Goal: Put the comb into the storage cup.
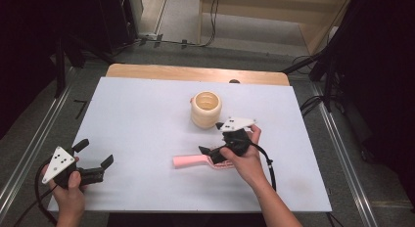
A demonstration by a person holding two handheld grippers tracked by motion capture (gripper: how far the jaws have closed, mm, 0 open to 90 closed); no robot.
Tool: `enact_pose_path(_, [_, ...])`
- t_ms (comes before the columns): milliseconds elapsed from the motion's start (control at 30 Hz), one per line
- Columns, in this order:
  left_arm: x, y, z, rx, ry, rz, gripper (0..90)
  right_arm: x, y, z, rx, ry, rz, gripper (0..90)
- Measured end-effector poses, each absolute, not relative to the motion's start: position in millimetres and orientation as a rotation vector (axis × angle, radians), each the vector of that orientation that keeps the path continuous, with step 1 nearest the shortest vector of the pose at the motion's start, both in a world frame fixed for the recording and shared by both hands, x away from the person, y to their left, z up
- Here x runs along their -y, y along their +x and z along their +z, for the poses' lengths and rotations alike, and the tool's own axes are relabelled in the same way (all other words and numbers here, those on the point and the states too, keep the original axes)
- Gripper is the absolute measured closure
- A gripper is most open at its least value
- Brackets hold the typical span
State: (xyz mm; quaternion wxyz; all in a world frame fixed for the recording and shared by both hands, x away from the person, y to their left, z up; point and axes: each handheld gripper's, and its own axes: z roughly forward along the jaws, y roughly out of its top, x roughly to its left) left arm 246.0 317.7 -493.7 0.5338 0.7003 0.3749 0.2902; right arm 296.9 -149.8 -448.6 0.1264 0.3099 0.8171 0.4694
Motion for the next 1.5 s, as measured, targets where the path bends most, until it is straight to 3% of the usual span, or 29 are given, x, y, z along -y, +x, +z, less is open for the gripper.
enact_pose_path(733, [-317.1, 246.3, -493.5, -0.910, 1.676, 0.697, 0.0, 255.4, 247.0, -469.1, -1.991, 1.021, 1.498, 0.0])
enact_pose_path(1500, [-312.3, 250.1, -484.6, -0.898, 1.696, 0.629, 0.0, 314.9, 209.9, -488.3, -1.832, 1.115, 1.490, 0.0])
